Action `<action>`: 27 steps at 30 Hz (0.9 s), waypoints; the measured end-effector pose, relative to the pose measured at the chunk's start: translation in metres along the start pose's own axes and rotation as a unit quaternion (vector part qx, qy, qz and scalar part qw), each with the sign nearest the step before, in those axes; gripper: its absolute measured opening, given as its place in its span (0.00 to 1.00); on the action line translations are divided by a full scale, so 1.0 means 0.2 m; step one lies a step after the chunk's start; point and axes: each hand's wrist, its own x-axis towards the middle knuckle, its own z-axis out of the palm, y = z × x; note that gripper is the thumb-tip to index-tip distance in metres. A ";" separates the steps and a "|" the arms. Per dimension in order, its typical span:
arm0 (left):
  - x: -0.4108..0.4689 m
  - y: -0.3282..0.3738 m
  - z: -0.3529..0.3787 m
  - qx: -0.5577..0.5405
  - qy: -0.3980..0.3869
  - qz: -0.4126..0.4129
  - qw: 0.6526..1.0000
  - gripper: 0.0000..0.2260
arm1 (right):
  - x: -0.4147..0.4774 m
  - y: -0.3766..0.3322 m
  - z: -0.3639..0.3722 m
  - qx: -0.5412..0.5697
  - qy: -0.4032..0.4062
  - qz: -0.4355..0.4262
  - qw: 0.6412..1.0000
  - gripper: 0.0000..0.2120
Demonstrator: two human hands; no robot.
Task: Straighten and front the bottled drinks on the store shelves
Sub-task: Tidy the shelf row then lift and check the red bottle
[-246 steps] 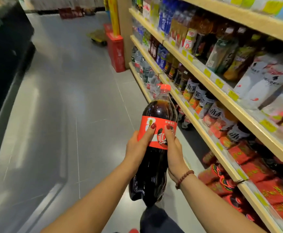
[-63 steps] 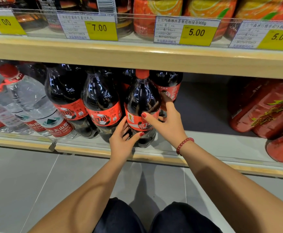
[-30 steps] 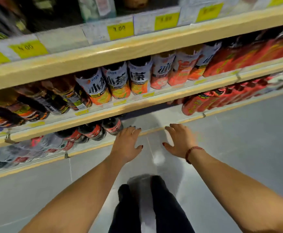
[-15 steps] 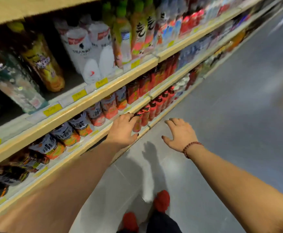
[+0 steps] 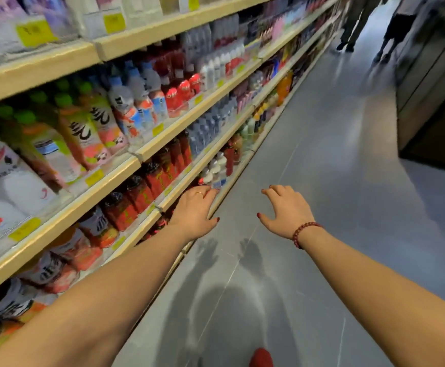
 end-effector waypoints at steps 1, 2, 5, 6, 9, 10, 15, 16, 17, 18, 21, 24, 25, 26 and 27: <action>0.08 0.06 0.00 0.006 -0.003 0.006 1.000 0.33 | 0.03 0.08 -0.02 0.000 0.001 0.001 1.000 0.30; 0.16 0.11 0.00 0.012 -0.006 0.011 1.000 0.33 | 0.05 0.17 -0.05 0.001 0.001 0.003 1.000 0.31; 0.38 0.26 0.01 0.014 -0.001 0.016 1.000 0.32 | 0.14 0.40 -0.10 -0.002 0.002 -0.001 1.000 0.31; 0.45 0.31 0.01 0.014 0.003 0.013 1.000 0.32 | 0.16 0.48 -0.11 -0.004 0.004 -0.001 1.000 0.31; 0.64 0.41 0.03 0.024 0.000 0.019 1.000 0.32 | 0.24 0.67 -0.15 0.004 0.009 0.011 1.000 0.30; 0.71 0.43 0.04 0.029 -0.005 0.027 0.999 0.32 | 0.28 0.72 -0.16 0.006 0.011 0.015 1.000 0.30; 1.09 0.50 0.05 0.026 -0.004 0.047 0.999 0.32 | 0.51 0.96 -0.18 0.010 0.022 0.020 1.000 0.30; 1.17 0.50 0.05 0.025 -0.003 0.050 0.998 0.32 | 0.57 1.01 -0.18 0.009 0.025 0.019 0.999 0.30; 1.26 0.51 0.05 0.023 -0.002 0.054 0.998 0.32 | 0.64 1.06 -0.18 0.008 0.028 0.019 0.999 0.30; 1.35 0.51 0.05 0.021 0.003 0.057 0.998 0.32 | 0.72 1.10 -0.19 0.006 0.033 0.019 0.999 0.30; 1.63 0.49 0.08 0.008 0.020 0.062 0.998 0.31 | 0.98 1.26 -0.20 0.009 0.042 0.022 0.999 0.29; 1.92 0.46 0.12 -0.002 0.007 0.044 0.999 0.29 | 1.26 1.40 -0.23 0.022 0.030 0.032 0.999 0.29; 2.01 0.45 0.13 0.000 -0.003 0.040 0.999 0.29 | 1.35 1.45 -0.24 0.027 0.025 0.039 0.999 0.29; 2.10 0.44 0.14 0.005 -0.009 0.039 0.999 0.29 | 1.43 1.50 -0.24 0.032 0.021 0.047 0.998 0.29; 2.19 0.43 0.14 0.011 -0.012 0.040 0.999 0.30 | 1.51 1.55 -0.25 0.034 0.019 0.053 0.998 0.29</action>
